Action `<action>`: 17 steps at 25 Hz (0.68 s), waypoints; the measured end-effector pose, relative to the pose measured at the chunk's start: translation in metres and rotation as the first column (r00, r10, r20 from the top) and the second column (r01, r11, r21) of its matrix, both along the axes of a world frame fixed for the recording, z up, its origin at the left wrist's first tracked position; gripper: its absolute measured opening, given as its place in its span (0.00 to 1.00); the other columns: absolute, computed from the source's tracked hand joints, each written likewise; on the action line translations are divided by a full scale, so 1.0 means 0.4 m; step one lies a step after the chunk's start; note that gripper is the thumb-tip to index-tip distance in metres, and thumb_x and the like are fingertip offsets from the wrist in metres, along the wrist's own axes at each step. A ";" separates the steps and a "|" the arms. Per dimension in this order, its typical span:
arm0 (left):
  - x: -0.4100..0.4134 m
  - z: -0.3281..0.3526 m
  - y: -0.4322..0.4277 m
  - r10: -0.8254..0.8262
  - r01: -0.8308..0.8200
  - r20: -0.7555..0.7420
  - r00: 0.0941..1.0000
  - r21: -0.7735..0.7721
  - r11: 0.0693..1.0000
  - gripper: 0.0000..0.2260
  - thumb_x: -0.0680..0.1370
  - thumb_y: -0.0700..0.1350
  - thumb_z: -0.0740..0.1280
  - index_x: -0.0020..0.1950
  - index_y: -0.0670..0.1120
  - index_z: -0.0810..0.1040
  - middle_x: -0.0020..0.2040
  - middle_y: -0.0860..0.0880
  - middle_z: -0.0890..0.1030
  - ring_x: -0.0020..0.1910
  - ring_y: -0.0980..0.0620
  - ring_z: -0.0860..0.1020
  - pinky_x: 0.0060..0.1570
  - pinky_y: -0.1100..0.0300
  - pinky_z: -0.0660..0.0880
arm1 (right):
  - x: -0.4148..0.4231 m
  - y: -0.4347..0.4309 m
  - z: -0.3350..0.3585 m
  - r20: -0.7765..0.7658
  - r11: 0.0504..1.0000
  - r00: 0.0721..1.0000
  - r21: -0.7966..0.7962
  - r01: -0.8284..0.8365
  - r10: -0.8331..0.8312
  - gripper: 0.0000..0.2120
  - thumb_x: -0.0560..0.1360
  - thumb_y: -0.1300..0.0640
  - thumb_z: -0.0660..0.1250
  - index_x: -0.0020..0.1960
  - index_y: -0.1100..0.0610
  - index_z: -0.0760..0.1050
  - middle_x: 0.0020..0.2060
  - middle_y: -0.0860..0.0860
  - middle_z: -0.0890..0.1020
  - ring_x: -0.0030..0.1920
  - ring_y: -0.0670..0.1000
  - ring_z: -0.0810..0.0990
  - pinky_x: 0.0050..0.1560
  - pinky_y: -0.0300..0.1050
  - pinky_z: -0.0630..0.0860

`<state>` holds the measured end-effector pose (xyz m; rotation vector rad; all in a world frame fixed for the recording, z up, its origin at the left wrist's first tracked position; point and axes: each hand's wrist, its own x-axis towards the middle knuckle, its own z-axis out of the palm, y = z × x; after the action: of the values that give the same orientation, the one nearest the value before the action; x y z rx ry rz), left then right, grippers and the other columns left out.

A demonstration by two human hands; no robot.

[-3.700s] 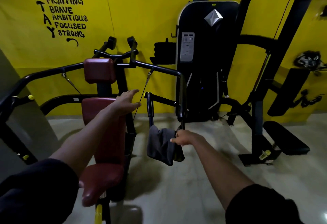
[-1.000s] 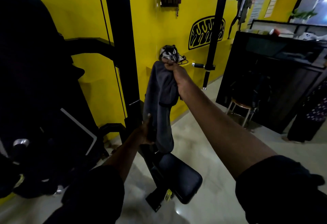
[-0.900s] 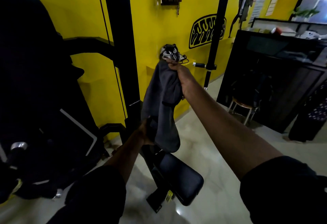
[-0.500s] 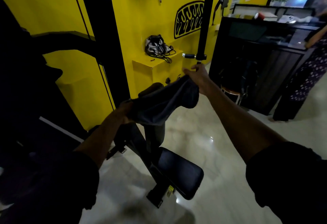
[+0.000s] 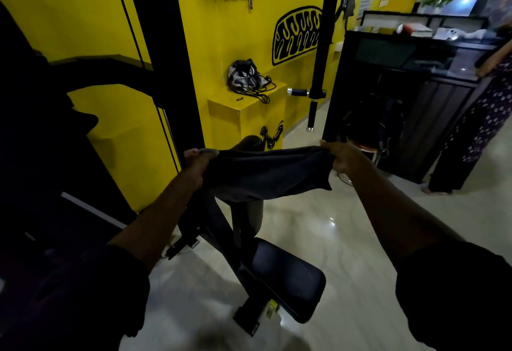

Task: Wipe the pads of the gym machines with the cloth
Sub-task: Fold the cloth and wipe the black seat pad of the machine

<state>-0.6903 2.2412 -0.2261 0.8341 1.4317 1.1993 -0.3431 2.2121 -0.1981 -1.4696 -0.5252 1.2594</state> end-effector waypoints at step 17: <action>-0.005 0.150 -0.021 -0.554 0.674 -0.637 0.536 -0.073 0.735 0.21 0.70 0.34 0.76 0.62 0.41 0.78 0.54 0.47 0.82 0.54 0.49 0.80 0.50 0.61 0.76 | 0.108 -0.028 0.025 0.101 0.953 0.995 0.298 -0.047 0.017 0.23 0.73 0.67 0.72 0.67 0.64 0.72 0.59 0.61 0.78 0.59 0.57 0.78 0.59 0.51 0.78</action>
<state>-0.6923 2.2327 -0.1660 1.8334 1.3235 0.4870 -0.3000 2.2008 -0.1879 -1.2727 -0.7731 1.0821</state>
